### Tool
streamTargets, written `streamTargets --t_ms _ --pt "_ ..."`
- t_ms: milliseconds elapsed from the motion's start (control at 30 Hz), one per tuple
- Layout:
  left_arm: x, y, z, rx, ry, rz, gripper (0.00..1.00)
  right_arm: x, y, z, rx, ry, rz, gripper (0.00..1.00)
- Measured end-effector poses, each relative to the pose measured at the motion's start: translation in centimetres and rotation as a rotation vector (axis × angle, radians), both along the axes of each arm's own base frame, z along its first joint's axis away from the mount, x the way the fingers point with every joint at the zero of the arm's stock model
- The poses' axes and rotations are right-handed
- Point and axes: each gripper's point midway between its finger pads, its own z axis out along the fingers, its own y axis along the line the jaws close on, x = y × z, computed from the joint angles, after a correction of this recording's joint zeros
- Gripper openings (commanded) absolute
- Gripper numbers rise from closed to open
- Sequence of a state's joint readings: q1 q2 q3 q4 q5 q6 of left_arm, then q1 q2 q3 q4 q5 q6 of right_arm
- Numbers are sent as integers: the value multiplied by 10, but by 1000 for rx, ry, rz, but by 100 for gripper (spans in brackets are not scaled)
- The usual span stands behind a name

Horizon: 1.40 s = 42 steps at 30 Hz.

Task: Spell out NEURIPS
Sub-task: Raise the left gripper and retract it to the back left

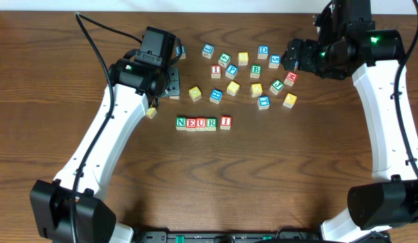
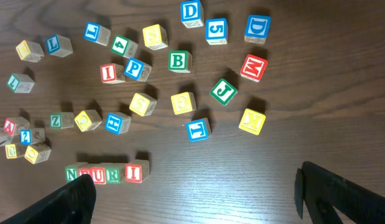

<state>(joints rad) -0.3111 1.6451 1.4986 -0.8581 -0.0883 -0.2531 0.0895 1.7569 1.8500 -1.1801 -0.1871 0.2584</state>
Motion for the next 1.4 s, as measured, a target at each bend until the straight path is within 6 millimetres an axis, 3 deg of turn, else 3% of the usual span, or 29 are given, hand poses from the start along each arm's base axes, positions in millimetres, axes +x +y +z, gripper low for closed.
streamTargets --t_ms 700,933,1400 --pt "1 0 1 -1 -5 1 56 2 1 1 1 -10 1 99" --pt "4 -1 3 -7 -21 0 55 2 13 0 1 -13 31 97" --pt "19 -6 13 -29 -82 -2 45 2 20 1 2 -21 46 99"
